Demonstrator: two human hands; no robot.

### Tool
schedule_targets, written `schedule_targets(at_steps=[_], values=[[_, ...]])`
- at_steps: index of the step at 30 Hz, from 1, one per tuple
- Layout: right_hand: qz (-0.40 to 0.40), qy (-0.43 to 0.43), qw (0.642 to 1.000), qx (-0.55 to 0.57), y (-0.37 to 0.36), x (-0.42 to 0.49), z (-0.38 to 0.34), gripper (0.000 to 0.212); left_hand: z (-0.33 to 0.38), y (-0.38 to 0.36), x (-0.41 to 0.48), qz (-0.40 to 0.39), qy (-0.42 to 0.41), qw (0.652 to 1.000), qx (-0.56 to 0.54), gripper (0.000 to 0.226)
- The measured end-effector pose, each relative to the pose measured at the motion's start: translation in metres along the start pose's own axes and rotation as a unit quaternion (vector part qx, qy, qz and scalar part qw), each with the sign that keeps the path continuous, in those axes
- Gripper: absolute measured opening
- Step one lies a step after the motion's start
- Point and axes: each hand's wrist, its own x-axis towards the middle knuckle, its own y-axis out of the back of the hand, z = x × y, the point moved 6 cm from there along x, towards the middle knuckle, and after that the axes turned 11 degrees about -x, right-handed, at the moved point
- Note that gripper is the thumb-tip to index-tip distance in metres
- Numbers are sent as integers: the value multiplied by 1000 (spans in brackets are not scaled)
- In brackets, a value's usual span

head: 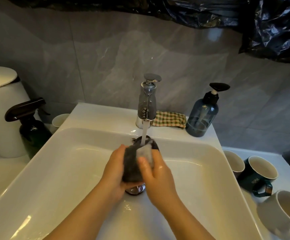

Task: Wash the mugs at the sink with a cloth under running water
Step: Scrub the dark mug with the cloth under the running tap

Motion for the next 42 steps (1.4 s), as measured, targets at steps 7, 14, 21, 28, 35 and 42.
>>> schedule_targets(at_steps=[7,14,21,28,35,42], values=[[72,-247,934,249,3,3,24,32,19,-13,-10,-70,-259,935,230,12],[80,-189,950,235,26,5,28,33,0,-22,-10,-162,-89,973,136,27],[-10,-125,955,268,7,4,10,37,21,-5,-3,-91,-161,972,142,17],[21,-143,952,268,14,5,19,27,26,-18,-13,-179,-187,939,225,36],[28,-39,984,174,12,1,-5,18,14,-5,-1,-102,-42,989,94,61],[3,-326,885,333,8,1,38,40,31,-15,-17,-193,-306,824,436,68]])
